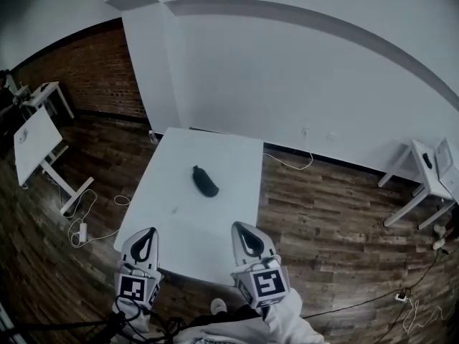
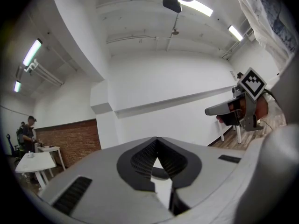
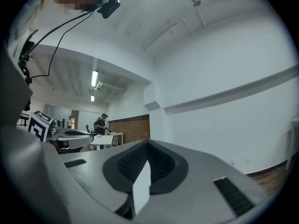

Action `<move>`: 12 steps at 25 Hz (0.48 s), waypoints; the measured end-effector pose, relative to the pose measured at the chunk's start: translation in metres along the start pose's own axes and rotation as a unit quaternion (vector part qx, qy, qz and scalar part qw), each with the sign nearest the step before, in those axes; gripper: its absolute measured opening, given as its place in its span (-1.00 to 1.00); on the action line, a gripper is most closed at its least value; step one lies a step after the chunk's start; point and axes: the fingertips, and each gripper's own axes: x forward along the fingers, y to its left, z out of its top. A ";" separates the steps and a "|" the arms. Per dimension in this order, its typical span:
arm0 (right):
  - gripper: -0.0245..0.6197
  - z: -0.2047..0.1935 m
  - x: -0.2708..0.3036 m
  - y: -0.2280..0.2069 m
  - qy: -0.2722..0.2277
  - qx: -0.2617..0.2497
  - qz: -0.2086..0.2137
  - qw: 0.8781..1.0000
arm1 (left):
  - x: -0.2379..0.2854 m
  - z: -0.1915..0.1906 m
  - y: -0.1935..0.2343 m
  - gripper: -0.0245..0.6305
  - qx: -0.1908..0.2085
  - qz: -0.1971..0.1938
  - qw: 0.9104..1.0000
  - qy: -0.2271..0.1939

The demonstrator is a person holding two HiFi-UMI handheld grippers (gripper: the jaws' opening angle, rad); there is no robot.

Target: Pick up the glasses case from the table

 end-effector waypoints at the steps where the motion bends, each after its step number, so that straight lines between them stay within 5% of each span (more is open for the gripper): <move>1: -0.90 0.001 0.007 -0.003 0.001 0.002 0.002 1.000 | 0.004 -0.003 0.002 -0.88 -0.001 0.003 1.000 0.004; 12: -0.90 0.011 0.076 0.015 -0.002 0.008 0.064 0.998 | 0.030 0.016 0.043 -0.88 -0.010 0.038 0.999 0.023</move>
